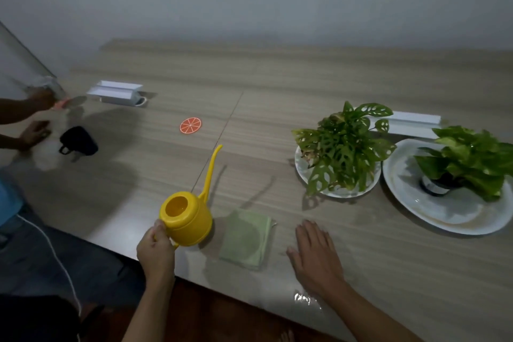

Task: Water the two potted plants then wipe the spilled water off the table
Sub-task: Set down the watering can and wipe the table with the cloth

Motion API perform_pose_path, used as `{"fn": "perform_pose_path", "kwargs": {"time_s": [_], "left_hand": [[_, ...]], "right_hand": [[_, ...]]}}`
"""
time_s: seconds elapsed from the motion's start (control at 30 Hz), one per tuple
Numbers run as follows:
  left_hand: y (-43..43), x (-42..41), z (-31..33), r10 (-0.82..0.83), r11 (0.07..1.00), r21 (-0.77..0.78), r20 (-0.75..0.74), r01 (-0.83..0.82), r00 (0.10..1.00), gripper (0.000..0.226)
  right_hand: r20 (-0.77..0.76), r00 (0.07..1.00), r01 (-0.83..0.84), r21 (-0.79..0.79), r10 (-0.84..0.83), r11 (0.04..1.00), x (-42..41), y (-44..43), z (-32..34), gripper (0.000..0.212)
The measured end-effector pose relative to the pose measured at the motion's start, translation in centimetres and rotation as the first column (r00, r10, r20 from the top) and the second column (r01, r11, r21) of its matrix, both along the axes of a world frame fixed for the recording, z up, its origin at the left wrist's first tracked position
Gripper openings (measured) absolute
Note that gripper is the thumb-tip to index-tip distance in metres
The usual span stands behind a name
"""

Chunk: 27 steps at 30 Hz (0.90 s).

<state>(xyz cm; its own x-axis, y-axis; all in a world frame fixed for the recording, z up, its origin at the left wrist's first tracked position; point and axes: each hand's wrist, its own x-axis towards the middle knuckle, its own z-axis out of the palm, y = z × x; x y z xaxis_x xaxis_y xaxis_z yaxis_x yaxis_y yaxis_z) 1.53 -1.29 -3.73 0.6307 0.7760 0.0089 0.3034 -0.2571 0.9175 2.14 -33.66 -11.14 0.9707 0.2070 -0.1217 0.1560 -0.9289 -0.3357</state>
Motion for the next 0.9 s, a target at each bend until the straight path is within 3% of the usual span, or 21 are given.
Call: {"fn": "perform_pose_path", "kwargs": {"time_s": [0.3,0.63,0.77,0.83,0.9], "left_hand": [[1.7,1.2,-4.7,-0.029,0.999,0.023,-0.104,0.031,0.994,0.051],[1.4,0.3,-5.9,-0.065,0.997,0.026,-0.107,0.068,0.992,0.053],[2.4,-0.7,-5.2,-0.018,0.985,0.167,-0.131,0.04,0.991,0.047],[2.5,-1.6,-4.1,0.052,0.964,0.263,-0.045,-0.038,0.998,0.038],[1.0,-2.1,-2.9,-0.085,0.922,0.385,0.075,0.05,0.994,0.032]], "right_hand": [[-0.006,0.999,0.035,-0.066,-0.035,0.997,1.3,3.3,-2.3,0.062],[-0.028,0.999,0.04,-0.134,-0.045,0.99,1.5,4.2,-3.0,0.064],[-0.047,0.998,0.039,-0.107,-0.044,0.993,1.5,3.4,-2.4,0.065],[-0.03,0.997,0.062,-0.071,-0.064,0.996,1.3,2.6,-1.8,0.064],[-0.015,0.997,0.081,-0.057,-0.082,0.995,0.9,1.4,-1.4,0.064]]}}
